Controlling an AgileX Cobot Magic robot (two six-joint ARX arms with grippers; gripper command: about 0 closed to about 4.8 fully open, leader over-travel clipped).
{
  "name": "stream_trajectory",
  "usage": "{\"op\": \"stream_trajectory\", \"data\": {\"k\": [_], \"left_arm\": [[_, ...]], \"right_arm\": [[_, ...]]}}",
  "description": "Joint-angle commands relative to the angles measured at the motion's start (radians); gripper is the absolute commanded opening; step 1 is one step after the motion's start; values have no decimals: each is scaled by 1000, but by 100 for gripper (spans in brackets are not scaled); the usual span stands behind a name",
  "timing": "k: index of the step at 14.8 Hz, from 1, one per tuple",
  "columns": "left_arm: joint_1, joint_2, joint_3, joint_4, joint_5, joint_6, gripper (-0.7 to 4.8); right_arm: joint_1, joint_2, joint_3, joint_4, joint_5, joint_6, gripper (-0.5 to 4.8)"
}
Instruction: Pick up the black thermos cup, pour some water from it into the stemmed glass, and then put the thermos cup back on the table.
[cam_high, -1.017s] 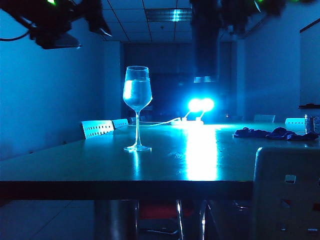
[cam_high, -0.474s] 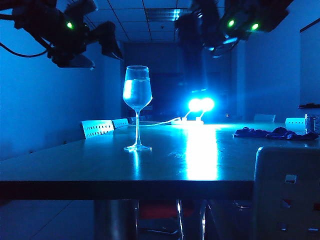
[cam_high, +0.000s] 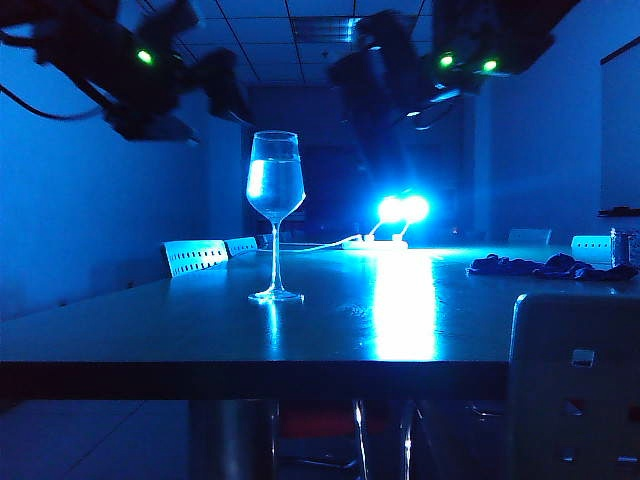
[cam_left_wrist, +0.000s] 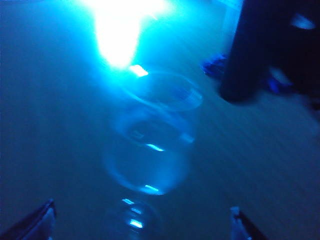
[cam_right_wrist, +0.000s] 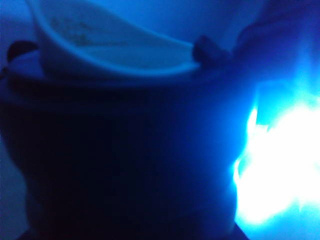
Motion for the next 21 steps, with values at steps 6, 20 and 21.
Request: {"op": "stream_trajectory", "data": {"k": [6, 20, 21], "left_arm": [[-22, 59, 62, -6, -5, 0, 479], [-22, 160, 195, -71, -13, 22, 479], [-22, 159, 202, -74, -12, 22, 479]], "right_arm": [[31, 0, 18, 60, -3, -270, 117], [36, 2, 18, 71, -33, -599, 116], [36, 2, 18, 77, -35, -631, 116]]}}
